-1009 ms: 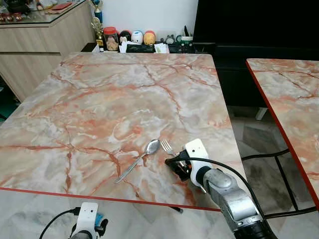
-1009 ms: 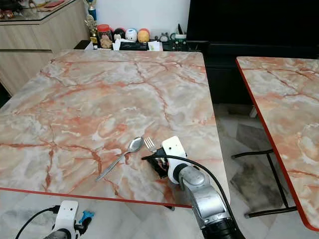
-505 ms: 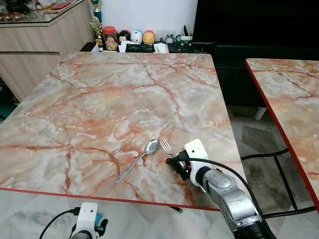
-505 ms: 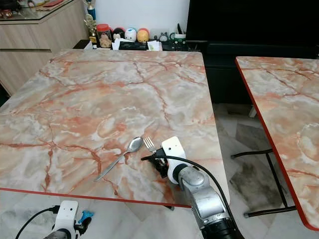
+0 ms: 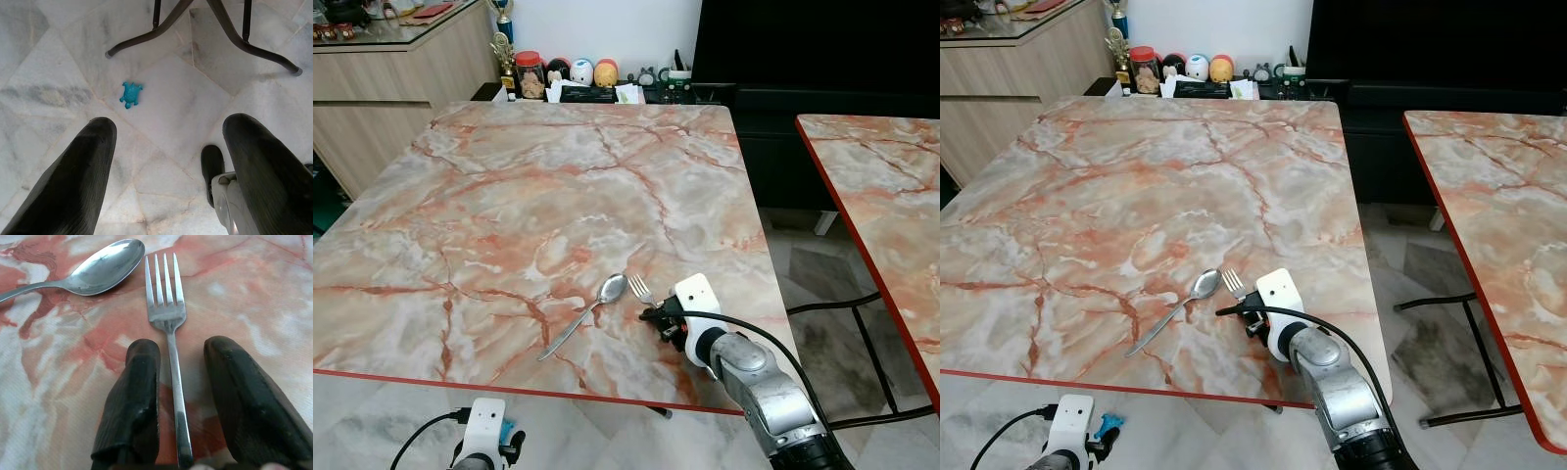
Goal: Setting the table
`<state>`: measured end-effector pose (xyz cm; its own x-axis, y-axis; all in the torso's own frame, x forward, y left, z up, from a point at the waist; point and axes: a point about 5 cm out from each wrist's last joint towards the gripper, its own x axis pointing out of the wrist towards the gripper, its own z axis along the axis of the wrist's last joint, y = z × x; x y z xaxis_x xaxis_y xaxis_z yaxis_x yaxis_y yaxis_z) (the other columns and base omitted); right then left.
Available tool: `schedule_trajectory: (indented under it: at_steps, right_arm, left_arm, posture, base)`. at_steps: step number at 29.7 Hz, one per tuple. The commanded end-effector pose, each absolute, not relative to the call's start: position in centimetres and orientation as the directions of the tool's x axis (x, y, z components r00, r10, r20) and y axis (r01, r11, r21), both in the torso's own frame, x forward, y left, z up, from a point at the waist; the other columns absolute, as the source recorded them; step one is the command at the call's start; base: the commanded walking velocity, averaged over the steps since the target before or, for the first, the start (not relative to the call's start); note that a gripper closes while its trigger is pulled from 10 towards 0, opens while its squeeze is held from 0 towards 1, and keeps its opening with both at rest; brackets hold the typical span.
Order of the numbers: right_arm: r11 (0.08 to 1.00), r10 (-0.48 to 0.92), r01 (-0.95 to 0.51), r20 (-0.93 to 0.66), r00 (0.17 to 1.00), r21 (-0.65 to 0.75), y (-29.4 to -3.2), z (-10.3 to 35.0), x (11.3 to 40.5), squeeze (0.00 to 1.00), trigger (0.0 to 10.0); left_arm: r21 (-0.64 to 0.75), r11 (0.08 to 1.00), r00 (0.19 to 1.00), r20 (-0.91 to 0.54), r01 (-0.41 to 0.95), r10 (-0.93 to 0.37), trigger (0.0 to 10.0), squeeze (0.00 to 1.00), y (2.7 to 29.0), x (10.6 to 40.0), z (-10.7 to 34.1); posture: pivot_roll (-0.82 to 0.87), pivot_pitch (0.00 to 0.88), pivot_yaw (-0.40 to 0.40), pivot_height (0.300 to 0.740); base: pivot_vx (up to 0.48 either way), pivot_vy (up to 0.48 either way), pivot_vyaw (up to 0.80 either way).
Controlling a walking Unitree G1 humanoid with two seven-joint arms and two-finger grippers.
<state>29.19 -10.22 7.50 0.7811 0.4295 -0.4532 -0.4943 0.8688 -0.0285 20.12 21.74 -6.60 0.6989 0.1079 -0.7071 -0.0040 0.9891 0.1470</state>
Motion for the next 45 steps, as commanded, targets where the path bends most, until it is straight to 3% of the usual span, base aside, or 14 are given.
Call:
schedule_trajectory:
  at_steps: [1, 21, 26, 27, 28, 29, 35, 38, 45]
  right_arm:
    - [0.865, 0.43, -0.5, -0.469, 0.772, -0.03, -10.1, 7.1, 29.0, 0.0, 0.0]
    - [0.867, 0.423, -0.496, -0.466, 0.777, -0.04, -10.1, 7.0, 28.9, 0.0, 0.0]
    - [0.894, 0.371, -0.442, -0.435, 0.821, -0.073, -10.8, 7.4, 29.1, 0.0, 0.0]
    - [0.905, 0.353, -0.418, -0.415, 0.838, -0.075, -11.0, 7.6, 29.2, 0.0, 7.1]
    - [0.912, 0.341, -0.402, -0.402, 0.85, -0.076, -11.2, 7.7, 29.3, 0.0, 7.1]
    - [0.928, 0.313, -0.365, -0.373, 0.873, -0.076, -11.5, 8.0, 29.4, 0.0, 10.0]
    - [0.993, 0.094, -0.103, -0.125, 0.988, -0.063, -14.3, 10.2, 29.2, 0.0, 10.0]
    - [1.0, 0.004, -0.003, 0.014, 1.0, -0.018, -15.4, 11.7, 28.6, 0.0, 10.0]
    - [0.997, -0.076, 0.078, 0.135, 0.988, -0.01, -15.9, 12.6, 27.9, 0.0, 10.0]
  left_arm:
    - [0.149, 0.989, 0.674, -0.73, -0.009, 0.116, 10.0, 0.0, 21.9, 19.4, -7.0]
    - [0.149, 0.989, 0.67, -0.733, -0.004, 0.113, 10.0, 0.0, 21.9, 19.4, -7.0]
    - [0.151, 0.989, 0.67, -0.734, -0.005, 0.115, 10.0, 0.0, 22.0, 19.3, -7.0]
    - [0.151, 0.989, 0.669, -0.734, -0.005, 0.115, 10.0, 0.0, 22.0, 19.3, -7.1]
    - [0.151, 0.988, 0.669, -0.734, -0.005, 0.116, 10.0, 0.0, 22.0, 19.3, -7.1]
    - [0.152, 0.988, 0.669, -0.734, -0.006, 0.116, 10.0, 0.0, 22.0, 19.3, -7.1]
    - [0.151, 0.988, 0.671, -0.732, -0.01, 0.119, 10.0, 0.0, 22.0, 19.3, -7.0]
    - [0.151, 0.988, 0.671, -0.732, -0.005, 0.116, 10.0, 0.0, 22.0, 19.3, -7.0]
    - [0.151, 0.989, 0.672, -0.732, -0.001, 0.112, 10.0, 0.0, 21.8, 19.4, -7.0]
  posture:
    - [0.07, 0.037, 0.028, 0.74]
    - [0.07, 0.037, 0.028, 0.74]
    - [0.07, 0.037, 0.029, 0.74]
    - [0.07, 0.036, 0.028, 0.74]
    - [0.07, 0.035, 0.027, 0.74]
    - [0.07, 0.034, 0.026, 0.74]
    - [0.07, 0.028, 0.027, 0.74]
    - [0.06, 0.019, 0.027, 0.74]
    - [0.06, 0.0, 0.023, 0.74]
  base:
    - [0.0, 0.0, 0.0]
    - [0.0, 0.0, 0.0]
    - [0.0, 0.0, 0.0]
    - [0.0, 0.0, 0.0]
    - [0.0, 0.0, 0.0]
    - [0.0, 0.0, 0.0]
    - [0.0, 0.0, 0.0]
    - [0.0, 0.0, 0.0]
    - [0.0, 0.0, 0.0]
